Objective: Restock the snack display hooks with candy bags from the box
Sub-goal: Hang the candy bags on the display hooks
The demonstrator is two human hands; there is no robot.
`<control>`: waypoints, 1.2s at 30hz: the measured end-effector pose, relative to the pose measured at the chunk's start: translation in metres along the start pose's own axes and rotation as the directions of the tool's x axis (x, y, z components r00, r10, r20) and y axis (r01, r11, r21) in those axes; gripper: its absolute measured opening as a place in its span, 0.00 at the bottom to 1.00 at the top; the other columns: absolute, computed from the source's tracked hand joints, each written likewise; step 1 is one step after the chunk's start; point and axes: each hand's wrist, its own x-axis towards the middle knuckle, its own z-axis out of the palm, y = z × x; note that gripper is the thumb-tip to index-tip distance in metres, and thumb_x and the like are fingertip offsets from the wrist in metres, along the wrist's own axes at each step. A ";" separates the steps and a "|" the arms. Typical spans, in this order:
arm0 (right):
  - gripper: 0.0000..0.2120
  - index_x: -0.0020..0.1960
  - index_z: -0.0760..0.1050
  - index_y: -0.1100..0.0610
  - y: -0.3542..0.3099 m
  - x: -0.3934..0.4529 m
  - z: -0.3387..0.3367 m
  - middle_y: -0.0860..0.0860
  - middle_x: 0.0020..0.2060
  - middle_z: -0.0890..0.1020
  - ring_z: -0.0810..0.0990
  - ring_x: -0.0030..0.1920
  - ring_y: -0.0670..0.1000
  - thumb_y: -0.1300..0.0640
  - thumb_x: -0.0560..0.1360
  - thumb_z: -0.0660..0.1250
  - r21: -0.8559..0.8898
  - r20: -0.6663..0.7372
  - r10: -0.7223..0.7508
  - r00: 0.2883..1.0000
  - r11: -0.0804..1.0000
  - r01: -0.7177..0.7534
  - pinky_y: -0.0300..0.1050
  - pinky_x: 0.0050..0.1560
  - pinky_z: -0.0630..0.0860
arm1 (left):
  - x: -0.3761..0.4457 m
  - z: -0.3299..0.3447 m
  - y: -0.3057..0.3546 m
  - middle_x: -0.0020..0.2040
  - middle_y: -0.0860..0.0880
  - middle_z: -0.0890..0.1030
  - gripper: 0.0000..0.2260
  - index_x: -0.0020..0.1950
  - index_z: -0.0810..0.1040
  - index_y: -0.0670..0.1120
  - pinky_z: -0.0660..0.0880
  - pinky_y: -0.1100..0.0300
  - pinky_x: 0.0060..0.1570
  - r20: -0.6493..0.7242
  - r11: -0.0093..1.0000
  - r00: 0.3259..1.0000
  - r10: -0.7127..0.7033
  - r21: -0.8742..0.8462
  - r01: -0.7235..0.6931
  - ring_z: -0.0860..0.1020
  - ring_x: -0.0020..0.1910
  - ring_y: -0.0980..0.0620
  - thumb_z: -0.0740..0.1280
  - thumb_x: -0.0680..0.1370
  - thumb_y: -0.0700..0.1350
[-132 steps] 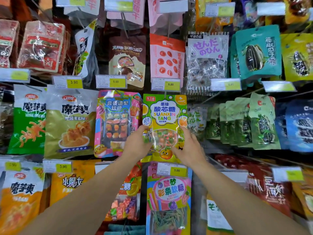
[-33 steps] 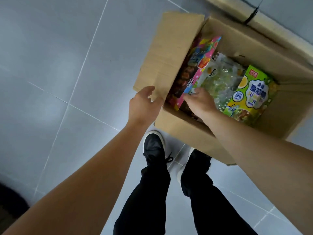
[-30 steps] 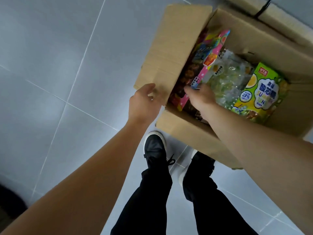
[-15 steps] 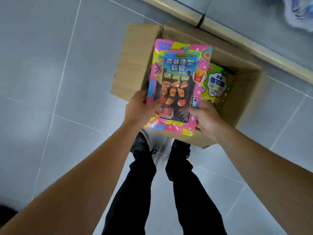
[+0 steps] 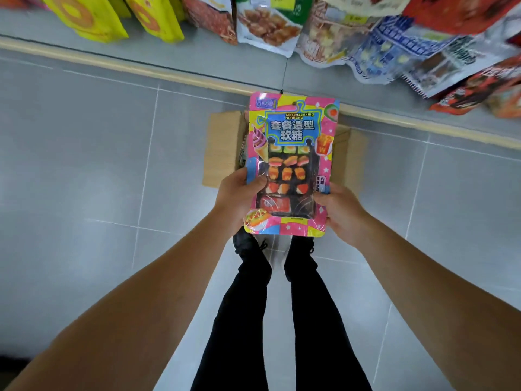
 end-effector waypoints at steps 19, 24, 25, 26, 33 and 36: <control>0.13 0.55 0.78 0.63 0.012 -0.330 -0.139 0.68 0.55 0.81 0.80 0.54 0.69 0.71 0.78 0.58 0.292 -0.125 -0.327 0.937 0.890 0.350 0.70 0.61 0.72 | -0.308 0.096 0.077 0.51 0.38 0.84 0.08 0.56 0.82 0.40 0.80 0.43 0.51 0.250 0.921 0.896 0.368 0.038 -0.389 0.82 0.48 0.39 0.67 0.78 0.35; 0.14 0.56 0.79 0.59 0.014 -0.413 -0.203 0.61 0.53 0.84 0.84 0.46 0.56 0.70 0.80 0.58 0.283 -0.153 -0.509 0.847 0.799 0.531 0.59 0.55 0.79 | -0.402 0.143 0.101 0.47 0.42 0.85 0.07 0.52 0.83 0.43 0.80 0.50 0.45 0.316 0.839 0.792 0.522 -0.022 -0.544 0.82 0.44 0.43 0.67 0.78 0.35; 0.13 0.55 0.79 0.58 0.013 -0.434 -0.218 0.61 0.52 0.84 0.84 0.45 0.55 0.69 0.80 0.58 0.276 -0.166 -0.538 0.826 0.779 0.563 0.57 0.53 0.79 | -0.426 0.153 0.110 0.49 0.42 0.85 0.07 0.54 0.82 0.42 0.81 0.51 0.44 0.337 0.815 0.763 0.552 -0.024 -0.579 0.83 0.45 0.43 0.67 0.78 0.36; 0.11 0.54 0.79 0.58 0.011 -0.450 -0.230 0.62 0.54 0.83 0.83 0.46 0.56 0.68 0.80 0.59 0.263 -0.189 -0.557 0.808 0.764 0.589 0.57 0.53 0.79 | -0.443 0.161 0.117 0.49 0.42 0.85 0.08 0.56 0.81 0.41 0.81 0.52 0.43 0.355 0.793 0.735 0.578 -0.031 -0.609 0.83 0.44 0.44 0.67 0.78 0.36; 0.08 0.57 0.76 0.58 -0.017 -0.568 -0.292 0.53 0.45 0.82 0.79 0.45 0.51 0.66 0.81 0.61 0.228 -0.251 -0.713 0.654 0.613 0.756 0.49 0.51 0.75 | -0.558 0.204 0.173 0.42 0.47 0.85 0.06 0.53 0.81 0.43 0.80 0.56 0.38 0.386 0.633 0.558 0.735 -0.095 -0.769 0.83 0.37 0.51 0.68 0.78 0.36; 0.21 0.74 0.64 0.60 -0.033 -0.612 -0.314 0.52 0.57 0.77 0.75 0.56 0.50 0.64 0.82 0.60 0.227 -0.258 -0.778 0.573 0.527 0.819 0.53 0.64 0.69 | -0.601 0.219 0.199 0.52 0.44 0.85 0.10 0.58 0.80 0.41 0.81 0.52 0.49 0.377 0.556 0.478 0.793 -0.130 -0.821 0.83 0.48 0.48 0.69 0.78 0.38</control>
